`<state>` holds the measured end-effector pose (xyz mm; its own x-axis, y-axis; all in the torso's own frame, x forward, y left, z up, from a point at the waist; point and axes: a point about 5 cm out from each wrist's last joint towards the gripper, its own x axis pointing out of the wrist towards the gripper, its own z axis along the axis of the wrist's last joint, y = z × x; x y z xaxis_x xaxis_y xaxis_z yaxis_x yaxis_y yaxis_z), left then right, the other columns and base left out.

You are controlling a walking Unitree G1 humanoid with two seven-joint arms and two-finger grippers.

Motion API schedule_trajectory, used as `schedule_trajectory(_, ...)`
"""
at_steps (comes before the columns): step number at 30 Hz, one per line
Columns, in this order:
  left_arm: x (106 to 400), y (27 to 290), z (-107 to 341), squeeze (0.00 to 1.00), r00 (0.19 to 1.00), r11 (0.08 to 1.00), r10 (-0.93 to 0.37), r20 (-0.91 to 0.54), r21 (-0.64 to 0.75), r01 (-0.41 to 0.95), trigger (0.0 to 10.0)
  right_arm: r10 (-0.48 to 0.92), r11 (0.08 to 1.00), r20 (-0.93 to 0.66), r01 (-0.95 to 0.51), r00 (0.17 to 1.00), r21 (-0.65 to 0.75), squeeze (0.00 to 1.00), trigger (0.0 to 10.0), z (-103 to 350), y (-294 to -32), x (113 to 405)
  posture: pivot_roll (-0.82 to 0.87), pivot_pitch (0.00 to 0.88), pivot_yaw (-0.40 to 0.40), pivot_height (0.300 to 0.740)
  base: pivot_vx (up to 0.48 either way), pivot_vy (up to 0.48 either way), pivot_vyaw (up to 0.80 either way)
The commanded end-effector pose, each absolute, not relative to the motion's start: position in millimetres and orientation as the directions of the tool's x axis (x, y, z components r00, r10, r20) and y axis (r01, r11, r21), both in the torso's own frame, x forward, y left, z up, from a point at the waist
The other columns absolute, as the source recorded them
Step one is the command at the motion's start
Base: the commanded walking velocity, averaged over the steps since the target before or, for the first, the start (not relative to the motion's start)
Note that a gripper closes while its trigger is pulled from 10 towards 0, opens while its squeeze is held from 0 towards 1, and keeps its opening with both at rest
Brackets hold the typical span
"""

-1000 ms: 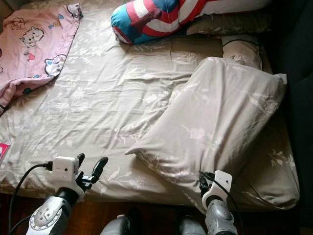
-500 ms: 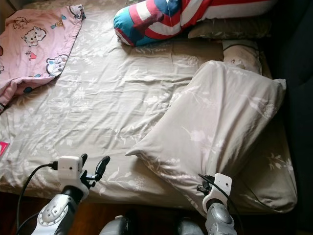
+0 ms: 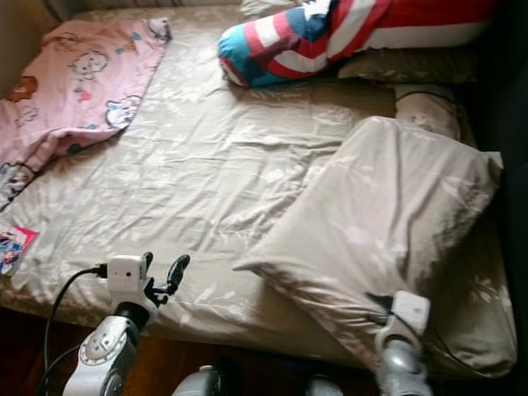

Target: Clean up the room

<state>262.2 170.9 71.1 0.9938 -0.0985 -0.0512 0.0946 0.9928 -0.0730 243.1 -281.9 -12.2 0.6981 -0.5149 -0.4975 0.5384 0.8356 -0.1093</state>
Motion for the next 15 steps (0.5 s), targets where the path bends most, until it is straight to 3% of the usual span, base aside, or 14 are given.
schedule_trajectory(1, 260, 176, 64, 0.00, 0.995, 0.995, -0.070, -0.072, -0.082, 0.064, 10.0, -0.659, 0.732, -0.415, 0.662, 0.627, -0.161, 0.00, 0.0, 5, -319, 234, -0.11, 0.168, 0.058, 0.740, 0.000, 0.000, 0.00)
schedule_trajectory(8, 264, 177, 62, 0.00, 0.996, 0.995, -0.068, -0.065, -0.081, 0.063, 10.0, -0.780, 0.617, -0.309, 0.751, 0.544, -0.235, 0.00, 0.0, 30, -355, 227, -0.13, 0.158, 0.059, 0.740, 0.000, 0.000, 0.00)
schedule_trajectory(11, 266, 178, 61, 0.00, 0.996, 0.995, -0.066, -0.061, -0.079, 0.061, 10.0, -0.863, 0.502, -0.228, 0.816, 0.451, -0.287, 0.00, 0.0, 51, -384, 218, -0.13, 0.154, 0.061, 0.740, 0.000, 0.000, 0.00)
schedule_trajectory(15, 266, 178, 60, 0.00, 0.996, 0.995, -0.068, -0.057, -0.078, 0.064, 10.0, -0.892, 0.451, -0.197, 0.836, 0.408, -0.313, 0.00, 0.0, 60, -396, 212, -0.13, 0.152, 0.062, 0.740, 0.000, 0.000, 0.00)
